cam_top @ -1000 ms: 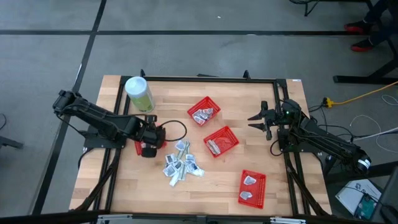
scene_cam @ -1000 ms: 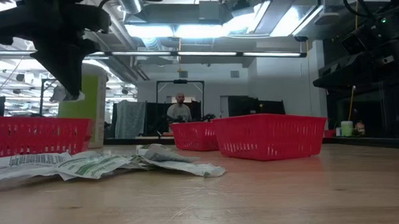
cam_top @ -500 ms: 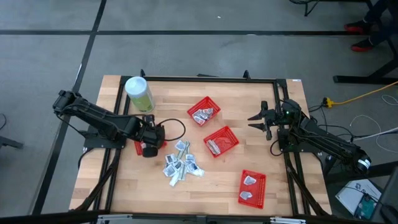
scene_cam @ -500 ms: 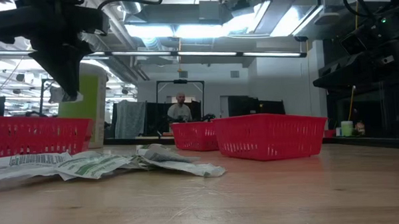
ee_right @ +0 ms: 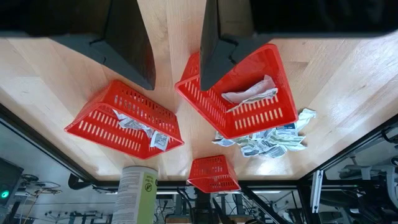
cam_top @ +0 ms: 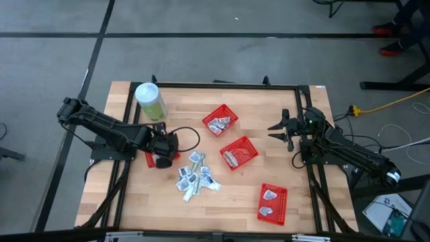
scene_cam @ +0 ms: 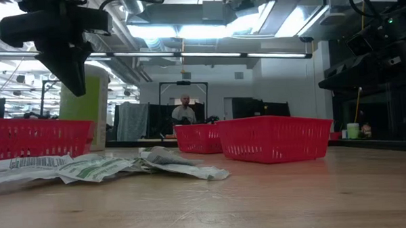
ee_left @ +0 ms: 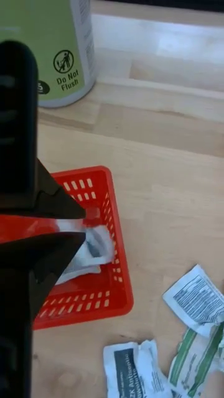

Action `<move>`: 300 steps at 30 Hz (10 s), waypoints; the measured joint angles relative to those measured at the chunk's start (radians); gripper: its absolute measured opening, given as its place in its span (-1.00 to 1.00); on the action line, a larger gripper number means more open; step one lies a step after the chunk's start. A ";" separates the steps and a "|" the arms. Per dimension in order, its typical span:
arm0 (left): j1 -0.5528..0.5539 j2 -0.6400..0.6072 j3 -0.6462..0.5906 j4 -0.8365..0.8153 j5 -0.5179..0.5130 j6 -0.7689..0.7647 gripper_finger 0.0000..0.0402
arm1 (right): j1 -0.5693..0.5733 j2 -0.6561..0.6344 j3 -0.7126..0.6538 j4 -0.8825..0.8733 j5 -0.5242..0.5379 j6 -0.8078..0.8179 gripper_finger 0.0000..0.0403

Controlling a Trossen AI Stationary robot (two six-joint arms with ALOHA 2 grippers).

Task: Pick & Place First Aid Supplies
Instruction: Put the gray towelette pad into the red container, then put the green bandage into the red container

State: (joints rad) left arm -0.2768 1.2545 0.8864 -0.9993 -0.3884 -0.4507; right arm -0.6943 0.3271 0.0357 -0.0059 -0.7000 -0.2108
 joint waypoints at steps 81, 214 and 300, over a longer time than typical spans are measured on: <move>0.032 0.208 0.001 0.951 -0.081 0.837 -0.68 | 0.000 0.000 0.000 0.000 0.000 0.000 -0.37; 0.036 0.379 -0.062 0.820 0.112 0.047 -0.47 | 0.000 0.000 0.000 0.000 0.000 0.000 -0.37; 0.056 0.307 -0.061 1.076 -0.061 0.496 -0.99 | 0.000 0.000 0.000 0.000 0.000 0.000 -0.37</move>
State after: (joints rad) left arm -0.2203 1.5612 0.8256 0.0763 -0.4498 0.0456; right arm -0.6943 0.3271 0.0356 -0.0059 -0.7000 -0.2111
